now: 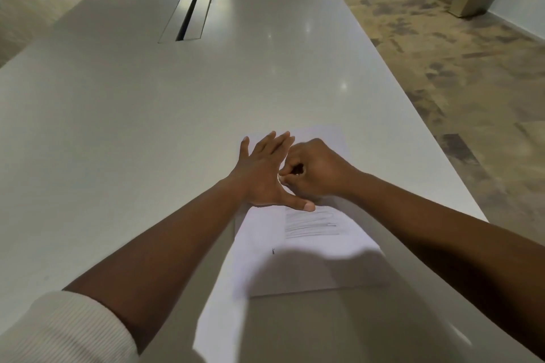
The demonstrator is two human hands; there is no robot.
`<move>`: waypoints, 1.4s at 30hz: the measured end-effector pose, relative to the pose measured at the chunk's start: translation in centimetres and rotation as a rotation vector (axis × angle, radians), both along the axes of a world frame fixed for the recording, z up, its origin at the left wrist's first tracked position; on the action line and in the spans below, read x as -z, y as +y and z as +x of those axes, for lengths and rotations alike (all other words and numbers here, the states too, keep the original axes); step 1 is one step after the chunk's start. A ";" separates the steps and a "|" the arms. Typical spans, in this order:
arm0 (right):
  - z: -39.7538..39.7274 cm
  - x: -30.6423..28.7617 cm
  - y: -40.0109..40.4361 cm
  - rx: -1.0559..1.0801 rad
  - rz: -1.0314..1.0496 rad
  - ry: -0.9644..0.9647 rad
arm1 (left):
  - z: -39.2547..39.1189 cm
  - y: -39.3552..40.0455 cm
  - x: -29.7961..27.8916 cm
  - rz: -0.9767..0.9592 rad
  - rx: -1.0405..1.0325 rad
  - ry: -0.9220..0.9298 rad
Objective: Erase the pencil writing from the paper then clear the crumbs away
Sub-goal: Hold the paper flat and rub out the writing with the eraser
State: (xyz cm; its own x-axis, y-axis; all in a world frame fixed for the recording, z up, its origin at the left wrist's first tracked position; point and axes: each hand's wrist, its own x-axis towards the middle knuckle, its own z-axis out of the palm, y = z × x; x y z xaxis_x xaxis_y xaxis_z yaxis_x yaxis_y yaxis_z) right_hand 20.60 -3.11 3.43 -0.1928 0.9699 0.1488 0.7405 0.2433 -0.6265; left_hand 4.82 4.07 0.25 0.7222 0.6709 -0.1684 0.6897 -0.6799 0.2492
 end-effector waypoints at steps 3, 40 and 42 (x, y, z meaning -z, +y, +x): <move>1.3 -0.1 1.1 0.142 0.028 -0.021 | -0.1 0.0 0.0 -0.010 -0.009 -0.011; 6.6 -0.2 2.3 0.445 -0.078 0.059 | 3.1 0.8 -0.5 0.025 -0.022 -0.100; 6.7 -0.2 2.3 0.445 -0.073 0.057 | 3.6 1.0 -0.3 0.020 -0.017 -0.100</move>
